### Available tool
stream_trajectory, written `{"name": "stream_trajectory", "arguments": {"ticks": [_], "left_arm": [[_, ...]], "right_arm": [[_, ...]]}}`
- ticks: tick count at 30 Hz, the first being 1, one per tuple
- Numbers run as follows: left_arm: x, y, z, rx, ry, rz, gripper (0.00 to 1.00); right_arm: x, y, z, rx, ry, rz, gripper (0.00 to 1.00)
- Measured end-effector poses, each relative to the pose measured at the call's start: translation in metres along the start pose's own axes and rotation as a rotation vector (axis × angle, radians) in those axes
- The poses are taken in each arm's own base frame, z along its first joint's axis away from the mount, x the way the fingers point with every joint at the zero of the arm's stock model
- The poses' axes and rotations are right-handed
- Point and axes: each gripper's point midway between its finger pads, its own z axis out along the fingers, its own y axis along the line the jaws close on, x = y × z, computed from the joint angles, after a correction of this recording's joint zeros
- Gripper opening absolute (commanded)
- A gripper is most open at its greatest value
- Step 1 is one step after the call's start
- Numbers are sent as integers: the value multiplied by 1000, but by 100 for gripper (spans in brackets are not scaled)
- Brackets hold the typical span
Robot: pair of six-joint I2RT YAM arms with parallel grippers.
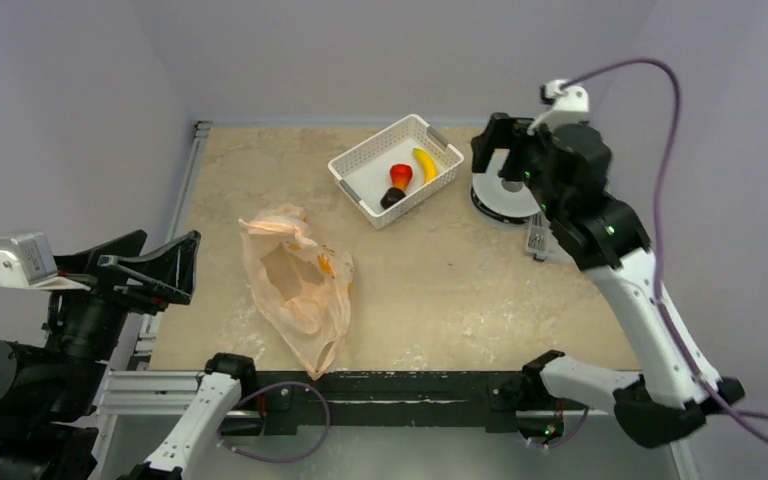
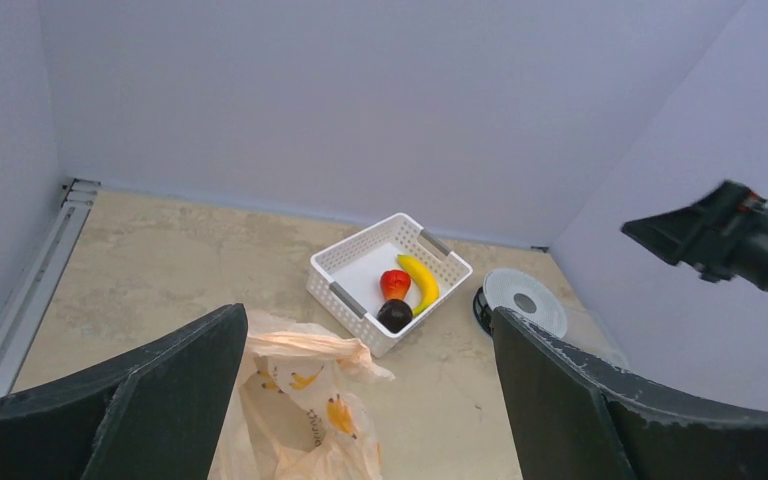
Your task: Take the fake fruits out of the plastic bag
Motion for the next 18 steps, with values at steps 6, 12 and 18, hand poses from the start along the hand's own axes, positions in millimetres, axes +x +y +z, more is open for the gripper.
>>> {"name": "stream_trajectory", "arguments": {"ticks": [6,12,18], "left_arm": [[-8,-3,-5,13,-34,15,96],[-17,-6,-4,26,-71,27,96],[-15,-4,1,22,-65,42,96]], "right_arm": [[-55,-19,-107,-94,-287,102,99],[-95,-48,-185,-88,-529,193,99],[-99,-64,-197,-26,-567,235,99]]}}
